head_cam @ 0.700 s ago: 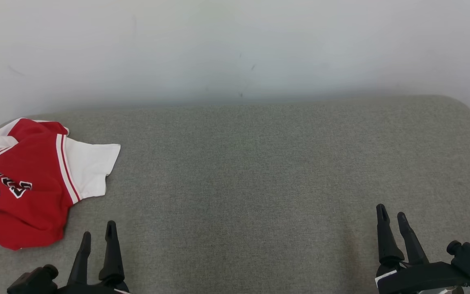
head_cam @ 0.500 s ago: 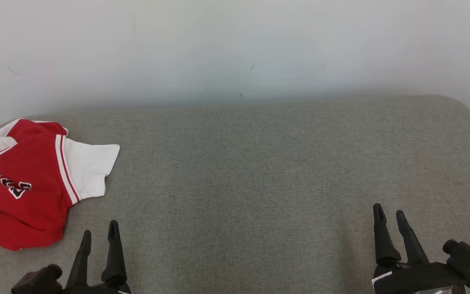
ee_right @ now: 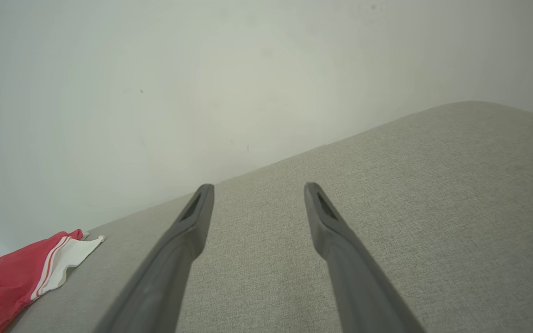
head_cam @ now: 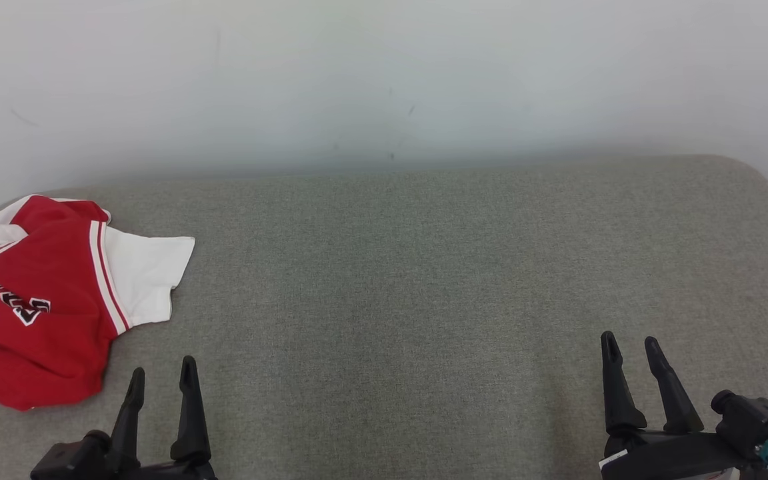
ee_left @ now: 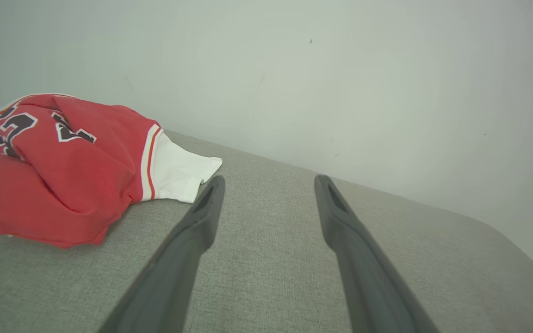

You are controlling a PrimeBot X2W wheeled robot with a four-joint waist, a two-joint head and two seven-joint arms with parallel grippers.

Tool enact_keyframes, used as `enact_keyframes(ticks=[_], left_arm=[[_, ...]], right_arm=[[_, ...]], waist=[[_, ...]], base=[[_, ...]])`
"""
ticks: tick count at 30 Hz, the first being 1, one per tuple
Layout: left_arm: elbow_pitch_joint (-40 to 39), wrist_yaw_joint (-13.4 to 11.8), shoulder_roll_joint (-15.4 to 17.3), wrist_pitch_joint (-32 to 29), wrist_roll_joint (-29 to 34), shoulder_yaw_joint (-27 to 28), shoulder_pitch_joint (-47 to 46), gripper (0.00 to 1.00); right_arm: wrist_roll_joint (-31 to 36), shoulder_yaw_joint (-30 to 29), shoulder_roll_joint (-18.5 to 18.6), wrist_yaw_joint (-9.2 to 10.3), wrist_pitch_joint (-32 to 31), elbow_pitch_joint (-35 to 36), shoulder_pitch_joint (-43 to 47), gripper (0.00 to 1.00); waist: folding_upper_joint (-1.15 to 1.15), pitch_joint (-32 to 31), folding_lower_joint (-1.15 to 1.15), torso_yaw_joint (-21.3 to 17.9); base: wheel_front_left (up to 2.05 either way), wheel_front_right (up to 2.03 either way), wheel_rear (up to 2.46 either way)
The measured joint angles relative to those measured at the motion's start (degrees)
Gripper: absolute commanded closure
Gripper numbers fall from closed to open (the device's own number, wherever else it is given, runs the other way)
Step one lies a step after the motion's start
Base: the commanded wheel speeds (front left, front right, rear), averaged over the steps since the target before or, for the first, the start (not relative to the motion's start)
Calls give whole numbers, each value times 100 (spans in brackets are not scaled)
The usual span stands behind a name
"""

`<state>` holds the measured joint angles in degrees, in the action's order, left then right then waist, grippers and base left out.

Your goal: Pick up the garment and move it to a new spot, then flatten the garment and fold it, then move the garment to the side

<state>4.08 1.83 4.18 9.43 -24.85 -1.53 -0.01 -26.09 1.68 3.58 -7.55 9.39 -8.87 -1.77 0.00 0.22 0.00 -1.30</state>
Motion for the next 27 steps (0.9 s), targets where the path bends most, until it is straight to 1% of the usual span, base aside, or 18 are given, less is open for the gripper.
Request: enact_keyframes(ticks=[16, 18, 22, 27], left_arm=[[-114, 1, 34, 209, 784, 40, 114, 0], [-113, 27, 34, 227, 828, 56, 116, 0], [-74, 177, 43, 271, 871, 97, 131, 0], [-31, 277, 49, 356, 988, 171, 188, 0]], right_arm=[[835, 5, 15, 0, 212, 86, 60, 0], [929, 3, 20, 0, 233, 100, 63, 0], [1109, 9, 27, 0, 279, 119, 73, 0], [1308, -54, 34, 0, 356, 131, 100, 0]], waist=[[0, -37, 0, -26], [0, -43, 0, -27], [0, -56, 0, -30], [0, -75, 0, -37]], base=[[0, 0, 0], [0, 0, 0], [0, 0, 0], [0, 0, 0]])
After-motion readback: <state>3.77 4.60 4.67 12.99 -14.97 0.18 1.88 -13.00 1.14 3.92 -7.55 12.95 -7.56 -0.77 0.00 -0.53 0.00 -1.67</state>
